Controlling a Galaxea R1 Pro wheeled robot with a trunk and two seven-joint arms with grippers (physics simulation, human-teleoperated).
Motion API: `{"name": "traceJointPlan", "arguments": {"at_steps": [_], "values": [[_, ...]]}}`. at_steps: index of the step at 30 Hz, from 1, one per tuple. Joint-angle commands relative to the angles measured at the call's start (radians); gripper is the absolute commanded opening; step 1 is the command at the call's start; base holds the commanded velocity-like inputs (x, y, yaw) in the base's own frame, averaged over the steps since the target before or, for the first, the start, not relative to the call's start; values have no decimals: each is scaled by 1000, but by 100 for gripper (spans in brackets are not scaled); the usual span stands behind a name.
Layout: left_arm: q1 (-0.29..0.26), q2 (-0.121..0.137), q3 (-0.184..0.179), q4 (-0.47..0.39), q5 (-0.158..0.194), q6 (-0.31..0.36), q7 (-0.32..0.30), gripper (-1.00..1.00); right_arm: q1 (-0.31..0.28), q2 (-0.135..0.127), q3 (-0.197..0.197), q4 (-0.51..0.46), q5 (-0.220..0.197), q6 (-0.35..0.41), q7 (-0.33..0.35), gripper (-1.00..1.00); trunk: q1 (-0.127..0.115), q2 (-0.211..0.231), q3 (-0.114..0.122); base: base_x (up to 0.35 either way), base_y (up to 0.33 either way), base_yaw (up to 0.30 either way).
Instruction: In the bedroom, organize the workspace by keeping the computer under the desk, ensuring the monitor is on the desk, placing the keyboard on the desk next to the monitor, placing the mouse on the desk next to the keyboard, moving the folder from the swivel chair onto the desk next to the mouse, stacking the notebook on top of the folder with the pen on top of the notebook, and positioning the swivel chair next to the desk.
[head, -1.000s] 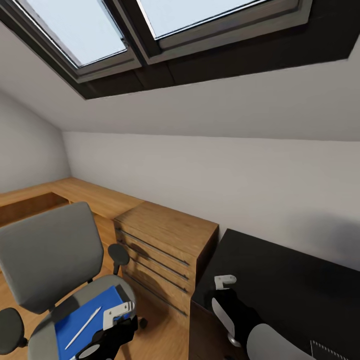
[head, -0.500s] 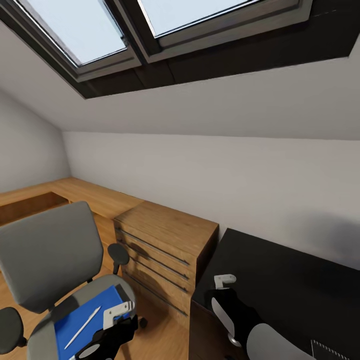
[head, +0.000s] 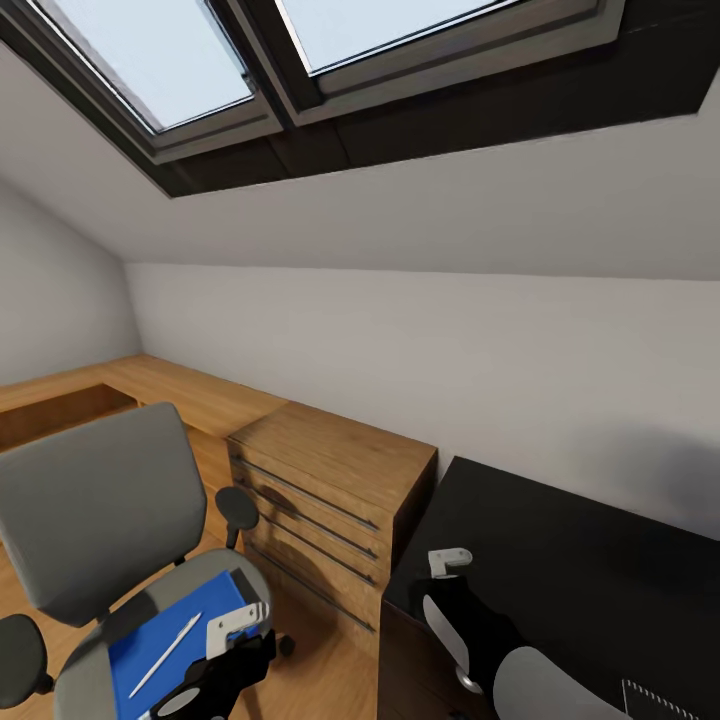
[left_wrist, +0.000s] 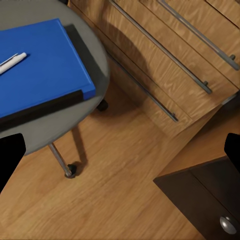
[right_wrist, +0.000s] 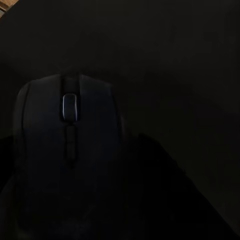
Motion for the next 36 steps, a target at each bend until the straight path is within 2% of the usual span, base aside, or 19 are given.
{"name": "traceJointPlan", "arguments": {"at_steps": [1,16,24,31,34,36], "values": [[0,0,-1,-2,11,1,9,100,0,-1,7,2,-20,4,-9,-100,0,0,-1,0,0,0],[0,0,0,-2,10,1,9,100,0,-1,8,-1,-20,3,-11,-100,0,0,-1,0,0,0],[0,0,-1,-2,10,0,9,100,0,-6,2,-54,-22,0,-14,-100,0,0,-1,0,0,0],[-1,0,-1,-2,10,0,9,100,1,-9,1,-88,-23,3,-15,-100,-27,49,21,0,0,0],[0,0,0,-2,10,0,9,100,3,-11,-2,-165,-24,5,-19,-100,-38,70,30,0,0,0],[0,0,0,-2,10,0,9,100,15,-20,-5,-272,-25,7,-25,-100,-46,84,36,0,0,0]]}}
